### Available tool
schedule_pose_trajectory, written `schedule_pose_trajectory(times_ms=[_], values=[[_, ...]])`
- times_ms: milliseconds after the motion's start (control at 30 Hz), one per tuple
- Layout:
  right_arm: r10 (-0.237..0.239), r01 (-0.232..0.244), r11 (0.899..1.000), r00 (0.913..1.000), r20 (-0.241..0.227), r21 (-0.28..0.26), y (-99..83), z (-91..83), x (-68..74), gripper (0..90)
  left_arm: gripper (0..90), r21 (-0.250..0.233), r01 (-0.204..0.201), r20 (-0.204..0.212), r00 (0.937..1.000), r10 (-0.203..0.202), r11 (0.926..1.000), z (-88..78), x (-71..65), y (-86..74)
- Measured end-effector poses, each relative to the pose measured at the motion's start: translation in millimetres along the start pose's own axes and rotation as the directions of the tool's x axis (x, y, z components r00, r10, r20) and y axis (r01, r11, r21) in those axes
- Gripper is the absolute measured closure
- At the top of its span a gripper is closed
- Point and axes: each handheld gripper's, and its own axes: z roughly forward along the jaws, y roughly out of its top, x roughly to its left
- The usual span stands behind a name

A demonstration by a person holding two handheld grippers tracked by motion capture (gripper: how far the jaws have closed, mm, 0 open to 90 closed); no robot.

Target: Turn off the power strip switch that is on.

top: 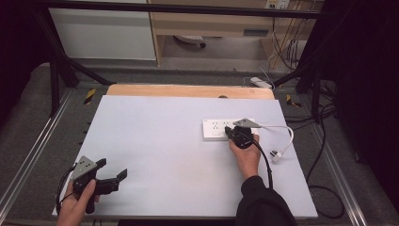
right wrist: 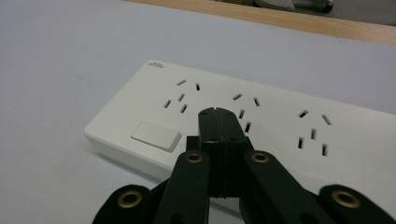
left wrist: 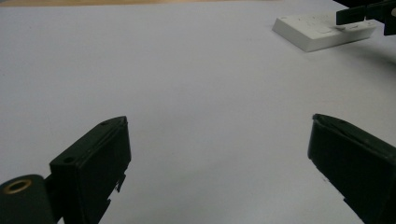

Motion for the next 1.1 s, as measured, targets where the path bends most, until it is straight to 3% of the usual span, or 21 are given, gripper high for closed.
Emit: schedule_pose_trajectory(times_ms=[400, 633, 867, 1100], values=[[0.029, -0.029, 1.000, 0.9993, -0.023, -0.012, 5.1, -3.7, 1.0, 90.0, 5.9, 0.001, -0.001, 0.000, 1.0000, 0.001, 1.0000, -0.2, 0.0, -0.1], [0.038, -0.038, 0.999, 0.9983, -0.043, -0.015, 10.6, -7.3, 3.3, 83.0, 5.9, 0.000, 0.002, 0.003, 1.0000, -0.002, 1.0000, -0.4, -0.3, -0.1], [0.048, -0.049, 0.999, 0.9973, -0.055, -0.014, 16.1, -12.1, 3.9, 62.6, 5.9, 0.000, 0.000, 0.002, 1.0000, 0.000, 1.0000, -0.5, -0.4, -0.2], [0.078, -0.078, 0.997, 0.9957, -0.050, -0.005, 22.6, -16.8, 2.4, 34.3, 5.9, 0.000, 0.001, 0.002, 1.0000, -0.001, 1.0000, -0.6, -0.4, -0.3]])
